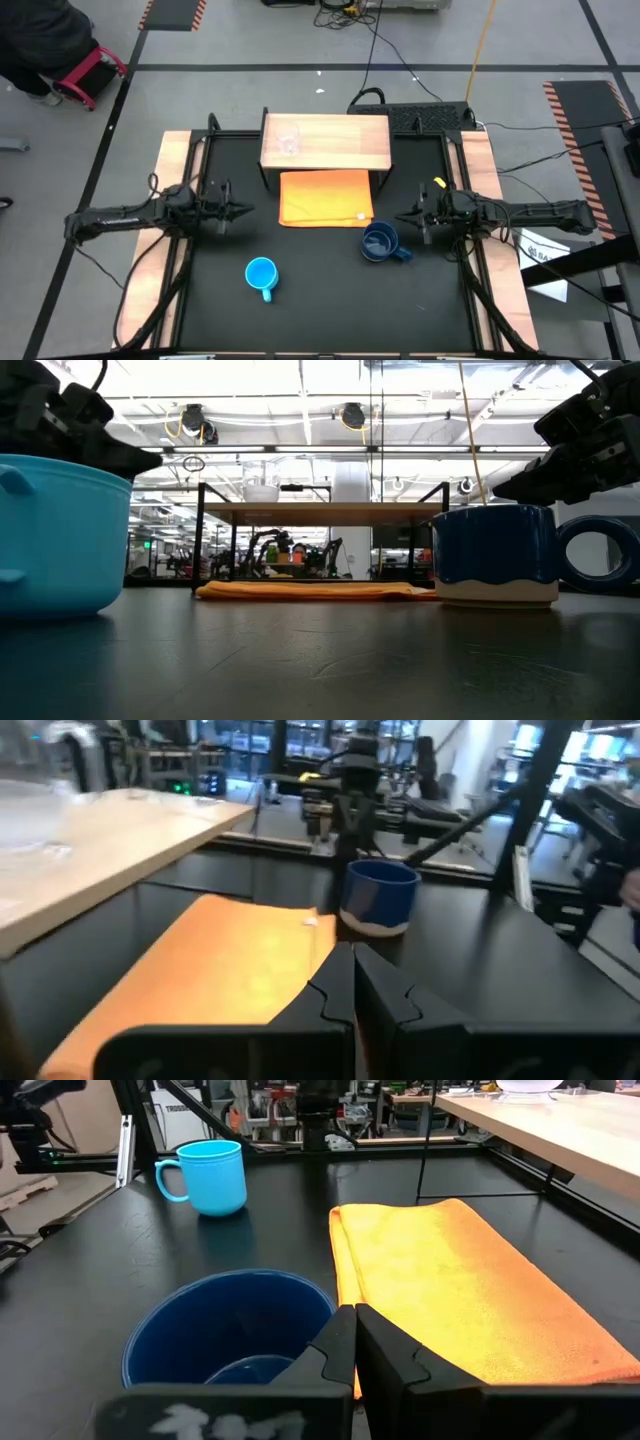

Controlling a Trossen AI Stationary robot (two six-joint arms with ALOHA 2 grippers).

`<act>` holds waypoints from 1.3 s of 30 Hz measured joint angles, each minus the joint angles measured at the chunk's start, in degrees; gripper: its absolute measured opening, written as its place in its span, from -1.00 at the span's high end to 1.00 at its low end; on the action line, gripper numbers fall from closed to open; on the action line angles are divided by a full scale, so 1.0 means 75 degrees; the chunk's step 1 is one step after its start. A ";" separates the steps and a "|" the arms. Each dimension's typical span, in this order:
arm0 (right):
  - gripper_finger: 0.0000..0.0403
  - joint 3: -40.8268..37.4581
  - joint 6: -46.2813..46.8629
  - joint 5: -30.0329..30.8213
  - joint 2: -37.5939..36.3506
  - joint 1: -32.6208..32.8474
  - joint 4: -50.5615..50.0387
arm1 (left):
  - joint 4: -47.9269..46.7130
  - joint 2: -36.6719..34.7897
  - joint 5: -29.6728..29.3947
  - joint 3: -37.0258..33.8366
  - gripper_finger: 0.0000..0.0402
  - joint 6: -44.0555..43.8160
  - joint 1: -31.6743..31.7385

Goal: Stack small to large cups/mugs on shelf
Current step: Put the light blue mug on the shelf

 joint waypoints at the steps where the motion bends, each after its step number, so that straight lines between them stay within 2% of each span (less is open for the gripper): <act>1: 1.00 0.0001 0.0000 0.0000 -0.0001 0.0001 0.0000 | 0.0012 0.0002 -0.0171 0.0000 1.00 0.0049 -0.0231; 9: 1.00 0.0003 0.0001 0.0000 0.0001 0.0002 0.0006 | 0.0008 0.0173 -0.1054 0.0003 1.00 0.0225 -0.1740; 21: 1.00 0.0002 0.0004 0.0000 0.0000 -0.0001 0.0011 | 0.0242 0.0501 -0.1117 0.0003 1.00 0.0832 -0.3077; 26: 1.00 0.0003 0.0058 0.0000 0.0000 0.0000 0.0014 | 0.0401 0.0501 -0.1110 0.0003 1.00 0.0808 -0.3447; 31: 1.00 0.0003 0.0056 0.0000 0.0000 -0.0001 0.0014 | 0.0451 0.0662 -0.1304 0.0009 1.00 0.0105 -0.3660; 39: 1.00 0.0003 0.0058 0.0000 -0.0001 0.0001 0.0017 | 0.1913 0.1823 -0.1324 0.0012 1.00 -0.0127 -0.4008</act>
